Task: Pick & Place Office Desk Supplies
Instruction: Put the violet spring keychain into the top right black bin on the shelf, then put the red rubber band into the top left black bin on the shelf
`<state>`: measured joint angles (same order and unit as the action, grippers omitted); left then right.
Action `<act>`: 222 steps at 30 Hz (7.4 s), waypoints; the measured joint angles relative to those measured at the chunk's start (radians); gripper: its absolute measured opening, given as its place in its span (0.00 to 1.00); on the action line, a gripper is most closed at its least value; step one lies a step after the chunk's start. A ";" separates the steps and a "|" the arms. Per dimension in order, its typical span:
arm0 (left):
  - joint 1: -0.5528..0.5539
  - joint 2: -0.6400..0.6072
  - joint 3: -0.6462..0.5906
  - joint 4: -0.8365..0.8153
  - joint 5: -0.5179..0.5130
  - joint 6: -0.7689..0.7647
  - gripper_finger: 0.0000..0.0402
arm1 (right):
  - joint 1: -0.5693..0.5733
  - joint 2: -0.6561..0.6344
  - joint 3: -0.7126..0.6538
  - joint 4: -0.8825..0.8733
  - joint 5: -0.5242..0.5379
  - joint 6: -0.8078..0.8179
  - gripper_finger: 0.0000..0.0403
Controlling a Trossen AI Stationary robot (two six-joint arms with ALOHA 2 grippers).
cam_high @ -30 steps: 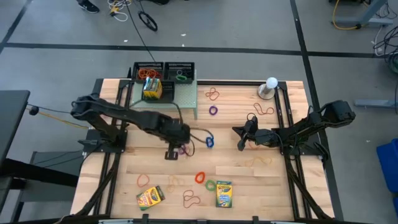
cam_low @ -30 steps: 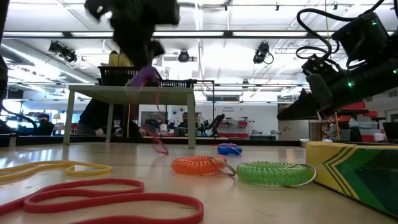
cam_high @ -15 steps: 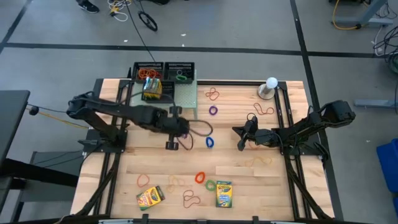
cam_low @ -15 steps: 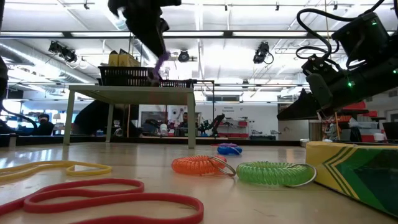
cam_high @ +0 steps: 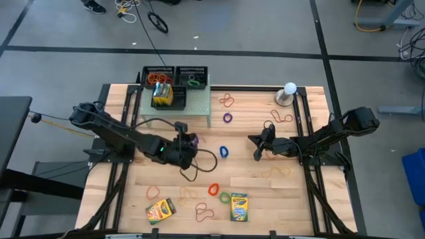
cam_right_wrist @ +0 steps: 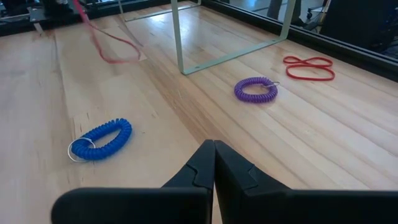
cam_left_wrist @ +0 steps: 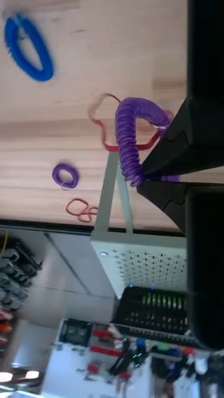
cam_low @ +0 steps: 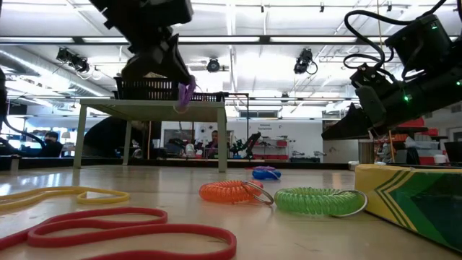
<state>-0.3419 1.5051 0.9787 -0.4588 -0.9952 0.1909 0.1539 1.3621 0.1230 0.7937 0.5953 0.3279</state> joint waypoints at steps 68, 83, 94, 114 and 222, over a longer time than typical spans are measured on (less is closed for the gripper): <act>-0.083 0.108 -0.106 0.611 0.080 0.315 0.05 | 0.058 0.483 0.563 0.185 -0.289 -0.186 0.33; -0.121 0.104 -0.106 0.602 0.069 0.300 0.05 | 0.041 0.460 0.493 0.190 -0.112 -0.120 0.02; -0.097 0.031 -0.072 0.602 -0.033 0.292 0.04 | 0.014 0.439 0.472 0.199 -0.154 -0.026 0.04; 0.324 -0.220 0.033 0.313 0.180 -0.135 0.03 | 0.037 0.496 0.630 -0.075 -0.277 -0.023 0.45; 0.077 0.500 -0.420 1.729 0.791 -0.294 0.02 | 0.453 0.243 0.801 -1.118 -0.337 0.599 0.41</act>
<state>-0.2646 2.0052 0.5586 1.2701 -0.2039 -0.1028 0.6071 1.6051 0.9238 -0.3244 0.2583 0.9274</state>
